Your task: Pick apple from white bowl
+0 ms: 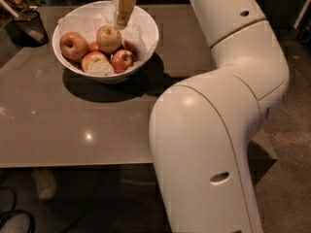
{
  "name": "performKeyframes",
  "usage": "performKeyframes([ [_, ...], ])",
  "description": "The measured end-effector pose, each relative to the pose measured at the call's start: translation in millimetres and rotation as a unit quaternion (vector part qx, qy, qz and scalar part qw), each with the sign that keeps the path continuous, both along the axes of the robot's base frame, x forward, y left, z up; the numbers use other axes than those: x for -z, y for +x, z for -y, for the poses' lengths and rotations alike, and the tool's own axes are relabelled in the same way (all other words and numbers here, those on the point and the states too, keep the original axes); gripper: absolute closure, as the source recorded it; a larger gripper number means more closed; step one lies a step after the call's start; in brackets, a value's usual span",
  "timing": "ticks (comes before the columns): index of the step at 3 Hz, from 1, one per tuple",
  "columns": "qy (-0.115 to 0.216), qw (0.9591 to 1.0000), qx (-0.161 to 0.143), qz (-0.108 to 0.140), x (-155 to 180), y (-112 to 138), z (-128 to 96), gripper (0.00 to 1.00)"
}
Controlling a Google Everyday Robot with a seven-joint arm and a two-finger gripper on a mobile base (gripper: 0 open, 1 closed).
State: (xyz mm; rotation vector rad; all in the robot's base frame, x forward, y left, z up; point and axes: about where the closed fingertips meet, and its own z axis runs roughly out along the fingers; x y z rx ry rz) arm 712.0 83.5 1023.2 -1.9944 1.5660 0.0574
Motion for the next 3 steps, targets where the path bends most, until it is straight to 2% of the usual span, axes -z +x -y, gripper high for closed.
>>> performKeyframes([
  [1, 0.003, 0.9999, -0.002, -0.014, 8.2, 2.1, -5.2, 0.26],
  [2, 0.005, 0.9997, -0.003, -0.022, 13.5, 4.4, -10.0, 0.35],
  [3, 0.007, 0.9996, -0.004, -0.028, 17.8, 6.4, -13.4, 0.24],
])
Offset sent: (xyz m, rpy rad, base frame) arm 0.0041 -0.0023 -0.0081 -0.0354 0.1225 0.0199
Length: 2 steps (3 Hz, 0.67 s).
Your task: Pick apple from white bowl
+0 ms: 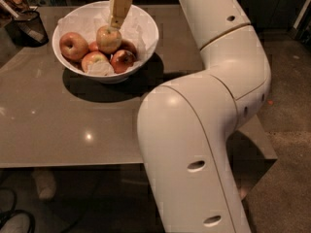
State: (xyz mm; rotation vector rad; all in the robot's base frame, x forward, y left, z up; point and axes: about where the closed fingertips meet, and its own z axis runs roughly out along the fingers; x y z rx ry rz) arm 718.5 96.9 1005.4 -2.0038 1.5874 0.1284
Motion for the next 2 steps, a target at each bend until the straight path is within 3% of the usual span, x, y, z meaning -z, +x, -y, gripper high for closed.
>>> performKeyframes([
  [2, 0.011, 0.9997, -0.002, -0.021, 12.4, 0.8, -5.8, 0.25],
])
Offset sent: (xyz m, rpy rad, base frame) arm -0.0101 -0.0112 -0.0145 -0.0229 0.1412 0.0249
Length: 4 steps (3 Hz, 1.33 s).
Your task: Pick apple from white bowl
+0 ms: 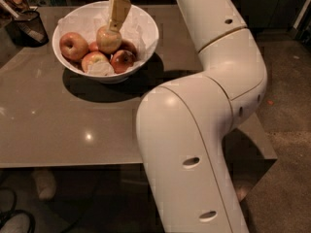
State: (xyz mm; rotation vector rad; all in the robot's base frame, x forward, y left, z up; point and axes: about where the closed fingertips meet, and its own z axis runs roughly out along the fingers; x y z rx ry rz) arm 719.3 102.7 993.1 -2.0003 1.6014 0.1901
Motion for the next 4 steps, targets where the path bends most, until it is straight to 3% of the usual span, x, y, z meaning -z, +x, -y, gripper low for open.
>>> performKeyframes([
  [4, 0.019, 0.9987, 0.003, -0.047, 26.4, -2.0, -1.9, 0.22],
])
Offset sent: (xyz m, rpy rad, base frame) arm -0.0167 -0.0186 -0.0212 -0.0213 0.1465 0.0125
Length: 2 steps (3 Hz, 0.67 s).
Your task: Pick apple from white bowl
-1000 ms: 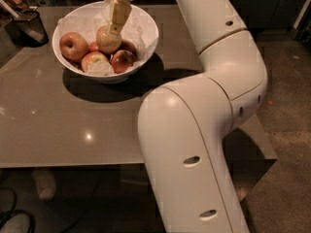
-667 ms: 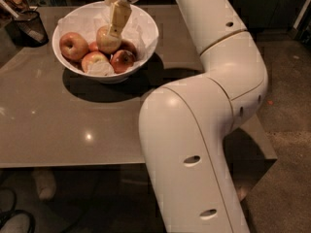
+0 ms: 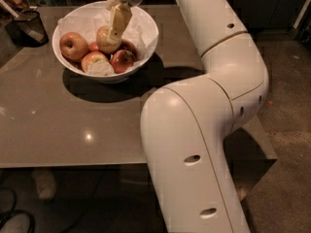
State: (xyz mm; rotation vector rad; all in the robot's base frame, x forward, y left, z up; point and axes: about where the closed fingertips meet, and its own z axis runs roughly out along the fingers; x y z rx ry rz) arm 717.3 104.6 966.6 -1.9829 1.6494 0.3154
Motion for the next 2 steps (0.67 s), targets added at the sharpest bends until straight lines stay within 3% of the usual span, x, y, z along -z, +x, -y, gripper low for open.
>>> performKeyframes([
  [2, 0.003, 0.9999, 0.002, -0.015, 9.3, 0.2, 0.2, 0.24],
])
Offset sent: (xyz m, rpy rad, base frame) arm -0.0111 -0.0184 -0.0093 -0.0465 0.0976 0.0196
